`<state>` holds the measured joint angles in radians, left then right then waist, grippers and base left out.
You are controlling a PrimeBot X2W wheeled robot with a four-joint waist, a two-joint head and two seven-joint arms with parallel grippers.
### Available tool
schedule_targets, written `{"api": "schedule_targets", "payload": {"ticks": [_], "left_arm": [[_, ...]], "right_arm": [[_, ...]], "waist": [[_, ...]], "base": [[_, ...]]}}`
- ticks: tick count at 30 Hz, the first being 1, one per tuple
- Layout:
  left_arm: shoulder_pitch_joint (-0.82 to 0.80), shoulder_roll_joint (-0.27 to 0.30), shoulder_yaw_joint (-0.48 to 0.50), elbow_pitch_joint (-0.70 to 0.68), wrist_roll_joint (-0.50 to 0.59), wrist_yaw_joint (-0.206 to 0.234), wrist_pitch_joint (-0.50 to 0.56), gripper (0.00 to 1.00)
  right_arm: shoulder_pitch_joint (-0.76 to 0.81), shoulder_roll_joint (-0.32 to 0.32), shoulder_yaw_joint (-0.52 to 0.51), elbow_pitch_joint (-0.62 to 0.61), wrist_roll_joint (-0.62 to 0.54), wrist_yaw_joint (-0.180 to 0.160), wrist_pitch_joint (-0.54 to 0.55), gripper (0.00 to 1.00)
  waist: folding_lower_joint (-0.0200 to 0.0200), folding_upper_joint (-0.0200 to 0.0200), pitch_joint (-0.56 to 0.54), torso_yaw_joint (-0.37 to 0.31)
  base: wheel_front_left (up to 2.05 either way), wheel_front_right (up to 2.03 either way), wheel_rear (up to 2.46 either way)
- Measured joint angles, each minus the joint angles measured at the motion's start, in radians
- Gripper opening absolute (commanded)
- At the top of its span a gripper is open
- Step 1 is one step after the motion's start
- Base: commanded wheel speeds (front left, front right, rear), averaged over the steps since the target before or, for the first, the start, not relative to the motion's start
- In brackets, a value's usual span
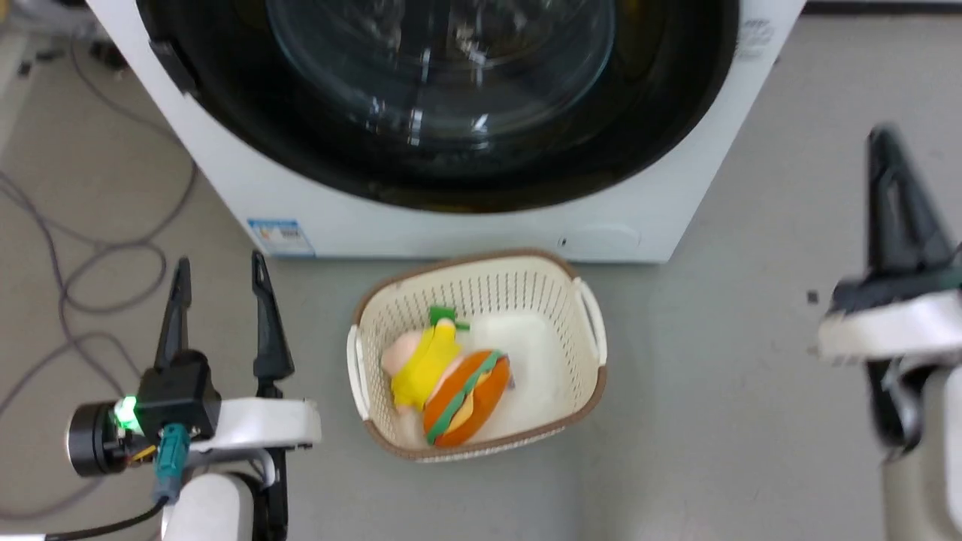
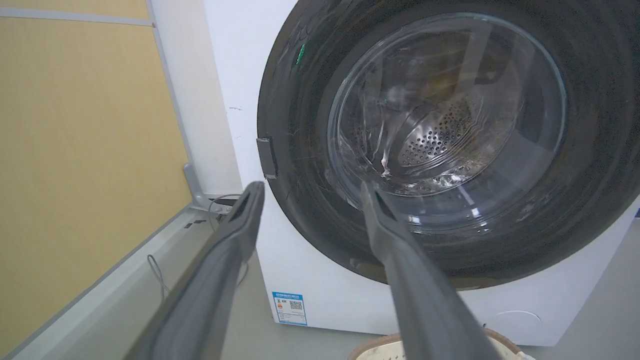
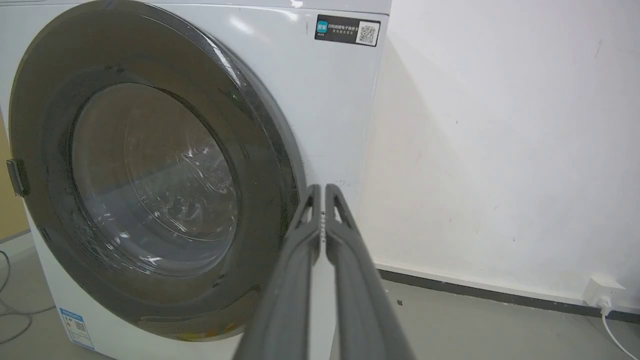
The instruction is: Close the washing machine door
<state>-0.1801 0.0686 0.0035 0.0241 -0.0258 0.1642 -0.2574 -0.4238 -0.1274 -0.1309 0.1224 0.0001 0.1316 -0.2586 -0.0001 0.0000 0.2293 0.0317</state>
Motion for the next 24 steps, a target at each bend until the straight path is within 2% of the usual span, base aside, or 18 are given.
{"api": "schedule_targets", "payload": {"ticks": [1, 2, 3, 4, 10, 16, 24], "left_arm": [[0.009, 0.001, 0.0, 0.003, 0.002, 0.0, 0.0, 1.0], [0.018, 0.002, -0.001, 0.007, 0.005, 0.0, 0.0, 1.0], [0.027, 0.002, -0.003, 0.009, 0.007, 0.0, 0.0, 1.0], [0.036, 0.002, -0.004, 0.011, 0.007, -0.001, 0.0, 1.0], [0.103, 0.003, -0.023, 0.049, 0.006, -0.024, 0.0, 1.0], [0.146, 0.009, -0.034, 0.073, 0.007, -0.036, 0.0, 1.0], [0.166, 0.011, -0.04, 0.097, -0.001, -0.053, 0.0, 1.0]], "right_arm": [[0.028, 0.011, -0.001, 0.0, -0.001, 0.0, 0.0, 0.35], [0.057, 0.022, -0.004, 0.005, -0.001, 0.0, 0.0, 0.45], [0.083, 0.031, -0.006, 0.013, -0.001, 0.0, 0.0, 0.93], [0.109, 0.038, -0.007, 0.02, -0.001, 0.0, 0.0, 1.0], [0.255, 0.068, 0.0, 0.028, 0.018, 0.0, 0.0, 1.0], [0.376, 0.072, 0.016, -0.006, 0.058, 0.0, 0.0, 1.0], [0.42, 0.072, 0.026, -0.024, 0.089, 0.0, 0.0, 1.0]], "waist": [[0.0, 0.0, -0.015, -0.003], [0.0, 0.0, -0.03, -0.006], [0.0, 0.0, -0.045, -0.008], [0.0, 0.0, -0.06, -0.01], [-0.0001, 0.0, -0.144, -0.02], [-0.0001, 0.0, -0.207, -0.031], [-0.0001, 0.0, -0.231, -0.046]], "base": [[0.0, 0.0, 0.0], [0.0, 0.0, 0.0], [0.0, 0.0, 0.0], [0.0, 0.0, 0.0], [0.0, 0.0, 0.0], [0.0, 0.0, 0.0], [0.0, 0.0, 0.0]]}}
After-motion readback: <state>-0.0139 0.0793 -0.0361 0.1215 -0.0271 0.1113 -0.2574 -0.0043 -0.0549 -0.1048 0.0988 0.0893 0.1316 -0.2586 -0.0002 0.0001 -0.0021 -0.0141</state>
